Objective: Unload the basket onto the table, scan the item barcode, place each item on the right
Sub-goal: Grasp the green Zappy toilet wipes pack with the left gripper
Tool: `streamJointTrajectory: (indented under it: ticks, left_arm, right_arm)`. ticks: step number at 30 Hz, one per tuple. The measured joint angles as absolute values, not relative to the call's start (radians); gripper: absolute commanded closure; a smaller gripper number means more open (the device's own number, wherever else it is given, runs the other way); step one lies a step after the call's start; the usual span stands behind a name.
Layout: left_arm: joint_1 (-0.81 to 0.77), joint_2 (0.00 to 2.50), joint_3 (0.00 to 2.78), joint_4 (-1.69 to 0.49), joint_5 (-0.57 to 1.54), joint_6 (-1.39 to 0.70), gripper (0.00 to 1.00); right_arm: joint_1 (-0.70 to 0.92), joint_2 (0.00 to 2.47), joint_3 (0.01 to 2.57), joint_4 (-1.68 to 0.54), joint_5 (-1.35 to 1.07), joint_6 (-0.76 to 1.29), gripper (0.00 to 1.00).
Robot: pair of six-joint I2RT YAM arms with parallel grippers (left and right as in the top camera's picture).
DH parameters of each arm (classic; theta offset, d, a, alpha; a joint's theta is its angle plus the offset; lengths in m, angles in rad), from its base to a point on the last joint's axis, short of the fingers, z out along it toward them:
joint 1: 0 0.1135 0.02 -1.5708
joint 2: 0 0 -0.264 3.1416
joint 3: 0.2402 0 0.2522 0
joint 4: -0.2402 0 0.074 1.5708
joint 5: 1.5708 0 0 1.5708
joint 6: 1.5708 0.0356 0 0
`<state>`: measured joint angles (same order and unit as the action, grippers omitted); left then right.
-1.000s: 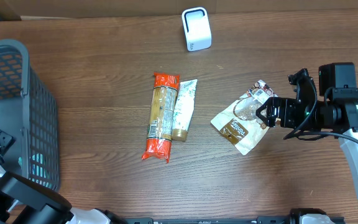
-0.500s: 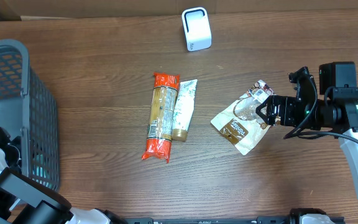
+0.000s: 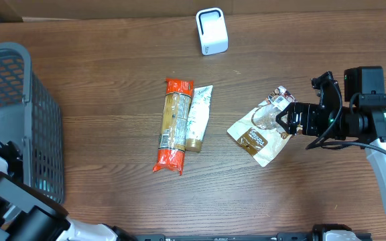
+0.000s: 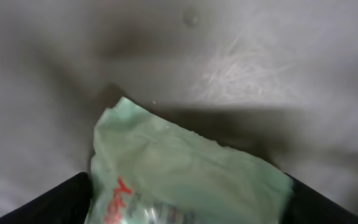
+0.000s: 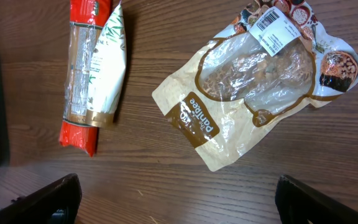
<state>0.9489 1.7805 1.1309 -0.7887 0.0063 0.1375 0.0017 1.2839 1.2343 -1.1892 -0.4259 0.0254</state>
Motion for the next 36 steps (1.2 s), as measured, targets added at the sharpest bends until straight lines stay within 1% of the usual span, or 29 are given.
streamJointTrajectory:
  ticks: [1, 4, 6, 7, 10, 15, 17, 21, 25, 27, 30, 33, 36]
  left_arm:
    - [0.949, 1.782, 1.132, -0.789, 0.008, 0.137, 0.28]
    - [0.949, 1.783, 1.132, -0.79, 0.011, 0.136, 0.53]
    - [0.949, 1.783, 1.132, -0.791, 0.014, 0.137, 0.68]
    - [0.949, 1.783, 1.133, -0.791, 0.015, 0.138, 0.73]
    - [0.949, 1.783, 1.134, -0.792, 0.014, 0.14, 0.77]
    - [0.949, 1.784, 1.14, -0.794, 0.011, 0.141, 0.91]
    - [0.949, 1.791, 1.153, -0.805, 0.011, 0.141, 0.93]
    - [0.949, 1.815, 1.224, -0.86, 0.01, 0.141, 0.95]
    - [0.949, 1.822, 1.372, -0.942, 0.007, 0.141, 0.96]
    - [0.949, 1.822, 1.466, -0.988, 0.011, 0.138, 0.95]
    - [0.949, 1.822, 1.613, -1.056, 0.041, 0.11, 0.91]
    - [0.949, 1.822, 1.755, -1.113, 0.102, 0.065, 0.89]
    - [0.949, 1.822, 1.889, -1.168, 0.189, 0.024, 0.89]
  right_arm:
    - [0.002, 1.284, 1.234, -1.189, -0.426, 0.026, 0.0]
    - [0.002, 1.284, 1.234, -1.189, -0.426, 0.026, 0.0]
    - [0.002, 1.284, 1.234, -1.189, -0.426, 0.026, 0.0]
    - [0.002, 1.284, 1.234, -1.189, -0.426, 0.026, 0.0]
    - [0.002, 1.284, 1.234, -1.19, -0.426, 0.026, 0.0]
    - [0.002, 1.284, 1.234, -1.19, -0.426, 0.025, 0.0]
    - [0.002, 1.284, 1.234, -1.189, -0.426, 0.026, 0.0]
    - [0.002, 1.284, 1.234, -1.189, -0.426, 0.026, 0.0]
    - [0.002, 1.284, 1.234, -1.189, -0.426, 0.026, 0.0]
    - [0.002, 1.284, 1.234, -1.19, -0.426, 0.026, 0.0]
    - [0.002, 1.284, 1.234, -1.19, -0.426, 0.026, 0.0]
    - [0.002, 1.284, 1.234, -1.19, -0.426, 0.026, 0.0]
    - [0.002, 1.284, 1.234, -1.189, -0.426, 0.026, 0.0]
